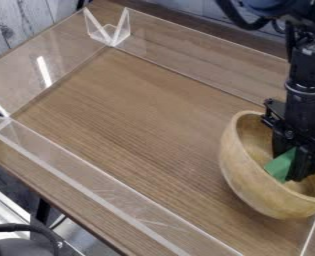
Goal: Put the green block in the brown bowl
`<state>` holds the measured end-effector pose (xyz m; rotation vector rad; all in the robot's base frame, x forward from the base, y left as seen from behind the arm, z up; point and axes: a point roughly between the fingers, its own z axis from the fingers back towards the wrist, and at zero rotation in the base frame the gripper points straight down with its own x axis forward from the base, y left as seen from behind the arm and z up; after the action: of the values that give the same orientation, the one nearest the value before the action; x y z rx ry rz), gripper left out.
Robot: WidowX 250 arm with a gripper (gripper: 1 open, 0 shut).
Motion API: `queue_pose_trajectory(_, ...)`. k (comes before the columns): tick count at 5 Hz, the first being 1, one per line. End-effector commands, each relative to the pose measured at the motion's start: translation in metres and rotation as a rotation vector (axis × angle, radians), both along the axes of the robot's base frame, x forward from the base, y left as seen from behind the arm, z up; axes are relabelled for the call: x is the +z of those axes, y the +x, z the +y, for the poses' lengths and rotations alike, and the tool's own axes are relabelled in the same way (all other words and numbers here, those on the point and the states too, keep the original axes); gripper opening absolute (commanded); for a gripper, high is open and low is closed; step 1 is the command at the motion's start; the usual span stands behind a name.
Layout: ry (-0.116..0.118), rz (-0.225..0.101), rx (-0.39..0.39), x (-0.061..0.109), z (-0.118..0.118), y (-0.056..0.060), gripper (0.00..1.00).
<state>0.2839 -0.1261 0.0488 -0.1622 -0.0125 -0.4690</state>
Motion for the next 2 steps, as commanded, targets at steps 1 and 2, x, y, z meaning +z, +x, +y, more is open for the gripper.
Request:
queue_pose_trajectory(1,0.007,0.012,0.034,-0.0056,0.0082,0.0000,0.00)
queue_pose_trajectory(2,0.006,0.029,0.052,-0.0104,0.0115,-0.0020,0.00)
